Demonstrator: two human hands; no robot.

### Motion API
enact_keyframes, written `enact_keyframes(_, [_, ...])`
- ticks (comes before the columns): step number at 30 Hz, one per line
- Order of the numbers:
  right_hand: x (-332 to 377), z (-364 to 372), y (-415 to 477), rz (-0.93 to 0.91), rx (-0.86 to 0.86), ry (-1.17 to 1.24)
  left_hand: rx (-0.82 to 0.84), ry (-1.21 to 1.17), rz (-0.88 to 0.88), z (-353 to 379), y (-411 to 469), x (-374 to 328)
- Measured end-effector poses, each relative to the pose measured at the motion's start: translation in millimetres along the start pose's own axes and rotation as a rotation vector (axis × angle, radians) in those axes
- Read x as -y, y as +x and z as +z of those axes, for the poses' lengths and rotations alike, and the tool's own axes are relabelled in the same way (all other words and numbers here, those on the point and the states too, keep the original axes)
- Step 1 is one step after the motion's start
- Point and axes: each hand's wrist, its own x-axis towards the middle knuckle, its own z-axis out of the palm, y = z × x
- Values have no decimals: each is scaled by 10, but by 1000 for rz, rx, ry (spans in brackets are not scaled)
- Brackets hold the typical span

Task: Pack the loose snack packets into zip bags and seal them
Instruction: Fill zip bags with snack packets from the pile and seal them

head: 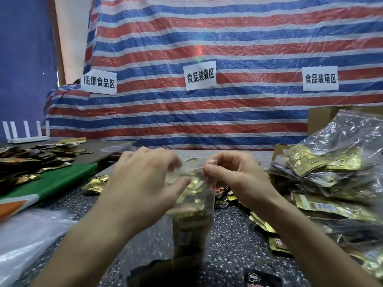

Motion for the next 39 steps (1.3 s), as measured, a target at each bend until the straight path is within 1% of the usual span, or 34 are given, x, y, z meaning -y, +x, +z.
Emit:
enact_keyframes(3, [-7,9,-4,-24,35,-29,129,-103,-17,-18,121,88])
enact_keyframes(6, [-7,8,-2,-45,62,-64,242,-347,-39,-13,167,137])
enact_keyframes(12, [3,38,-1,-76,72,-146,259,-575,-43,31,185,162])
enact_keyframes(15, [-2,35,2,-86,64,-177,230,-630,-28,29,190,159])
enact_keyframes(17, [0,38,-4,-84,64,-177,242,-689,-18,10,182,162])
enact_keyframes(19, [8,46,-14,-89,65,-187,238,-679,0,-3,178,172])
enact_keyframes(25, [29,102,-33,-132,54,-189,116,-565,15,15,142,150])
enact_keyframes(28, [39,117,-36,-161,62,-240,79,-561,16,53,132,126])
enact_keyframes(31, [26,109,-26,-181,47,-346,108,-560,8,44,126,148])
enact_keyframes(33, [32,119,-29,-181,14,-356,155,-547,-17,18,122,194])
enact_keyframes(35, [51,129,-43,-171,-8,-348,152,-536,-32,13,110,230])
enact_keyframes(39, [148,139,-68,-154,74,-426,71,-514,-34,21,73,203])
